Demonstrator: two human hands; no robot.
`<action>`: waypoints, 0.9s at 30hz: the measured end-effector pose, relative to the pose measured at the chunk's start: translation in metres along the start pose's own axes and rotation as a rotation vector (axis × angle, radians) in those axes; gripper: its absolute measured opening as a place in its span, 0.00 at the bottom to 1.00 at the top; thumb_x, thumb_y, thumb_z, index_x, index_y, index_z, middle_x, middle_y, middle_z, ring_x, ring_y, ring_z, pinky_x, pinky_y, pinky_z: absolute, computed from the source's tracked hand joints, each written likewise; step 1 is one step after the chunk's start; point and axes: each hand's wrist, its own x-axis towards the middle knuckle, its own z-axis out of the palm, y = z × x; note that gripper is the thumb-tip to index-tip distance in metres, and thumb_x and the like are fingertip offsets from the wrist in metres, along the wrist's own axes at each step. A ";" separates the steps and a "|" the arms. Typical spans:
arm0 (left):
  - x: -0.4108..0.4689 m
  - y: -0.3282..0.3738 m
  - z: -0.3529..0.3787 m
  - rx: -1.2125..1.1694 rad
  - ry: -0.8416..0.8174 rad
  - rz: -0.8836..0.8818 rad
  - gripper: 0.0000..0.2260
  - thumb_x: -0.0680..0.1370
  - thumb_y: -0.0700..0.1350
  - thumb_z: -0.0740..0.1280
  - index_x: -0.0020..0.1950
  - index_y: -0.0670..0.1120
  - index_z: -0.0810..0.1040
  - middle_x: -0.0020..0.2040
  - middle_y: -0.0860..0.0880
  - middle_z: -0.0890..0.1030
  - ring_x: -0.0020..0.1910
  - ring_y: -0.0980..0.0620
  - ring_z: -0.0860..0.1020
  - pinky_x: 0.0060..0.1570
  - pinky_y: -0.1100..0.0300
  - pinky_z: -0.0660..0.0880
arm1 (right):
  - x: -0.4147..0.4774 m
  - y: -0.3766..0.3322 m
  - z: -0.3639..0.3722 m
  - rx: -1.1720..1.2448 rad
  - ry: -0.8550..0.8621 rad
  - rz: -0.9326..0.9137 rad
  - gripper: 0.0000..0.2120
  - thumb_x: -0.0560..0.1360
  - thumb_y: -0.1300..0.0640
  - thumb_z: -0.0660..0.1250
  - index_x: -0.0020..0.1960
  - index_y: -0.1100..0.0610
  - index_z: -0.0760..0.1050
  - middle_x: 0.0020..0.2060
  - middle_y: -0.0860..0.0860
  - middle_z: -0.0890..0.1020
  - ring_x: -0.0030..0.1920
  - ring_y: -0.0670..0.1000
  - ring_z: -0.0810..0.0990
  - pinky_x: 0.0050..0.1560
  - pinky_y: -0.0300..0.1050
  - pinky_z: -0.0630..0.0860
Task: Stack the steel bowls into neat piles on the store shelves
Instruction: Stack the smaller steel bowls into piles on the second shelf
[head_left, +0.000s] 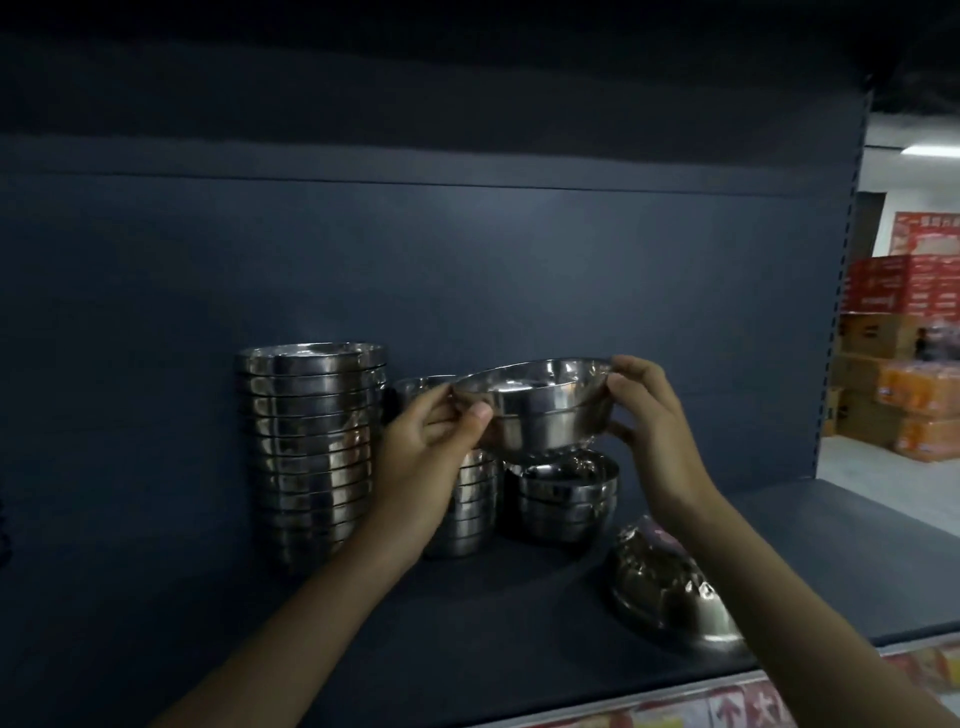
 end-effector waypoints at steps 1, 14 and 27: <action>0.003 -0.006 0.010 0.016 0.007 0.012 0.08 0.77 0.41 0.70 0.54 0.52 0.81 0.48 0.52 0.86 0.51 0.56 0.84 0.51 0.62 0.78 | 0.008 0.001 -0.006 -0.020 0.011 0.019 0.10 0.81 0.60 0.58 0.61 0.55 0.72 0.48 0.50 0.79 0.46 0.47 0.78 0.47 0.43 0.75; 0.004 -0.106 0.075 0.282 -0.036 -0.030 0.27 0.78 0.43 0.67 0.74 0.56 0.64 0.65 0.58 0.71 0.64 0.62 0.74 0.66 0.61 0.72 | 0.069 0.062 -0.060 -0.087 -0.056 0.330 0.17 0.78 0.67 0.54 0.57 0.56 0.78 0.49 0.51 0.81 0.51 0.50 0.77 0.53 0.42 0.73; -0.018 -0.135 0.083 0.651 -0.064 0.065 0.33 0.80 0.46 0.66 0.80 0.50 0.52 0.74 0.59 0.56 0.72 0.64 0.58 0.62 0.84 0.51 | 0.088 0.104 -0.071 -0.363 -0.349 0.311 0.17 0.74 0.72 0.56 0.47 0.60 0.82 0.40 0.49 0.85 0.41 0.45 0.82 0.41 0.33 0.75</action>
